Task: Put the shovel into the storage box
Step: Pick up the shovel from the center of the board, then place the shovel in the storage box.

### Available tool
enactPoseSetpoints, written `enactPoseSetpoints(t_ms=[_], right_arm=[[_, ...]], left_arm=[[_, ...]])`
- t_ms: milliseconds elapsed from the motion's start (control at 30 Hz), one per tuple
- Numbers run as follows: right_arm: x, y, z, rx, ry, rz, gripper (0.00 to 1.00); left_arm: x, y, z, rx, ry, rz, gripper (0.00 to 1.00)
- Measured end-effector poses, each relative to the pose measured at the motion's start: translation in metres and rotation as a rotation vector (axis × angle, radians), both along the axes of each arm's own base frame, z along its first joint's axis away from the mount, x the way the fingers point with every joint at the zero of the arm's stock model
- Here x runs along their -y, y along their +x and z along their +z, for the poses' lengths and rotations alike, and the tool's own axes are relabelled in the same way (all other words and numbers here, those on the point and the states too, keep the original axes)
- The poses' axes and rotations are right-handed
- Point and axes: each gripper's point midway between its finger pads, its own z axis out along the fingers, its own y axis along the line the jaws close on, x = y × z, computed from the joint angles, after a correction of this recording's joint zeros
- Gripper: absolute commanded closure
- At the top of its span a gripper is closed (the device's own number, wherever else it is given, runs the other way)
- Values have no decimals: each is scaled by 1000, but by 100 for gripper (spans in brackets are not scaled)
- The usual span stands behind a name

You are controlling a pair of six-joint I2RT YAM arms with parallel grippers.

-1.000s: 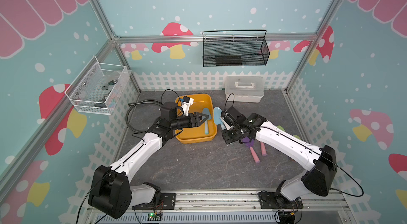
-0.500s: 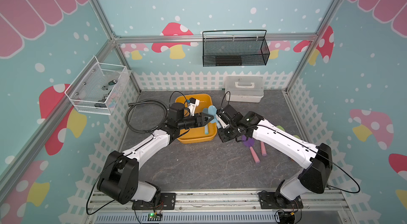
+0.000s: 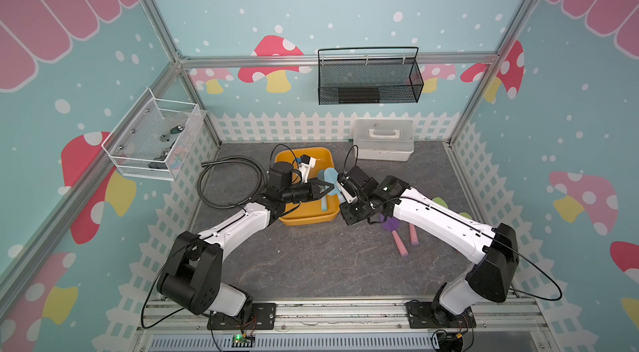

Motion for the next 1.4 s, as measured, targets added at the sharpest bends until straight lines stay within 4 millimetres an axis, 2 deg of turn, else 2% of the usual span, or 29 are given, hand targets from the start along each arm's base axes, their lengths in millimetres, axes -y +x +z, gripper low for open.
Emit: enactPoseSetpoints(t_ms=[133, 200, 300, 400, 600, 667, 767, 867, 933, 1033, 1167, 1267, 1400], right_arm=[[0, 1, 1, 2, -5, -1, 82], [0, 2, 2, 4, -9, -2, 70], [-3, 4, 6, 13, -3, 8, 58], [-6, 8, 15, 33, 11, 13, 53], [-5, 7, 25, 54, 32, 15, 52], [-3, 5, 35, 72, 52, 14, 52], [5, 1, 58, 123, 90, 6, 50], [23, -5, 78, 186, 117, -16, 49], [36, -9, 83, 211, 117, -36, 49], [55, -13, 71, 202, 90, -77, 49], [78, -16, 31, 138, 1, -132, 48], [89, -23, 7, 92, -52, -151, 48], [101, -33, -7, 64, -74, -171, 48]], left_arm=[[0, 1, 0, 1, 2, 7, 100], [0, 2, 1, 5, 1, 9, 100], [0, 3, 3, 15, 2, 8, 100], [1, 5, 4, 23, 16, 0, 100], [-1, 23, 8, 38, 50, -2, 100], [-8, 33, 9, 40, 63, 10, 100], [-29, 54, 5, 27, 94, 46, 100], [-59, 76, -3, 0, 136, 99, 100], [-75, 88, -10, -21, 165, 122, 100], [-87, 105, -23, -54, 223, 119, 100], [-85, 123, -46, -98, 298, 65, 100], [-85, 128, -68, -142, 348, 32, 100], [-90, 129, -90, -192, 407, 3, 100]])
